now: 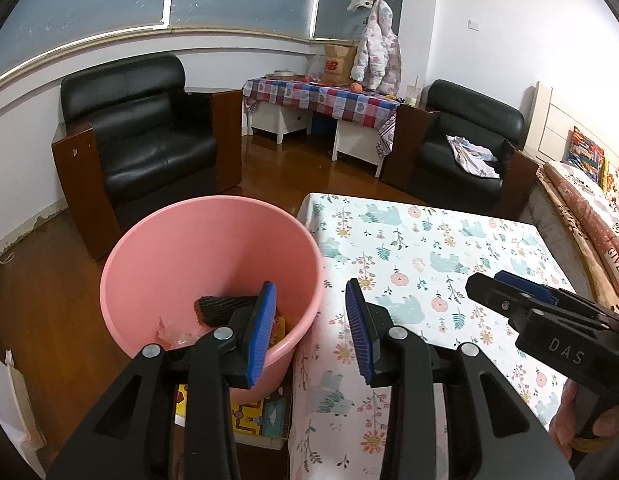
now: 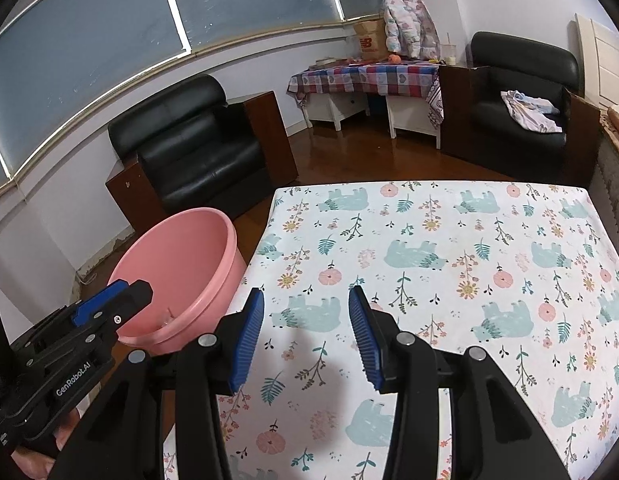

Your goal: Collect trash

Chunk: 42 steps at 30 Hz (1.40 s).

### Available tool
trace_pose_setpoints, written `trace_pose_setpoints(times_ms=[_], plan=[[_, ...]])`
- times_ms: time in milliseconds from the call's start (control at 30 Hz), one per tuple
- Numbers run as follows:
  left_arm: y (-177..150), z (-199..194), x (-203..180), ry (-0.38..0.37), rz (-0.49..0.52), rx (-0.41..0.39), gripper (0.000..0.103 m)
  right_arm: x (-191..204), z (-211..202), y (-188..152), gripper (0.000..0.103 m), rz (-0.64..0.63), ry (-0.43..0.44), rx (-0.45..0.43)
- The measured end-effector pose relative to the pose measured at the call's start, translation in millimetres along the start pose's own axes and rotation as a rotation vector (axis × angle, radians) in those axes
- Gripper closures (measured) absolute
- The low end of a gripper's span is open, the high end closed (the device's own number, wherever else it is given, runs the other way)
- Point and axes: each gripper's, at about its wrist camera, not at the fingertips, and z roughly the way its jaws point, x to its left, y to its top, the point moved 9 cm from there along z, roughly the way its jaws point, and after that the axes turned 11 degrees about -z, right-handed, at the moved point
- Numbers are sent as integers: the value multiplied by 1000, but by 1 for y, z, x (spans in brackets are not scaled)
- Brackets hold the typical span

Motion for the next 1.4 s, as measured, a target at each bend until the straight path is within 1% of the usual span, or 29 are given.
trace_pose_setpoints(times_ms=[433,667,867,1000,1167,1400], plan=[[0,1,-24,-15,37,1,67,-14,-11,-3,59,17,-21,-13],[-3,8,-35,-17,42,20,67,-27,-15,-7,59,40,-34,-12],[-4,8,-48,-14,74,8,67,-36,-20,-11,59,51,-49,-22],[-4,4,-57,-11,101,-8,67,-40,-26,-14,59,50,-67,-40],[-3,2,-68,-7,114,-28,67,-46,-41,-14,59,33,-109,-89],[-8,-3,-80,-6,127,-46,67,-50,-59,-15,59,44,-111,-143]])
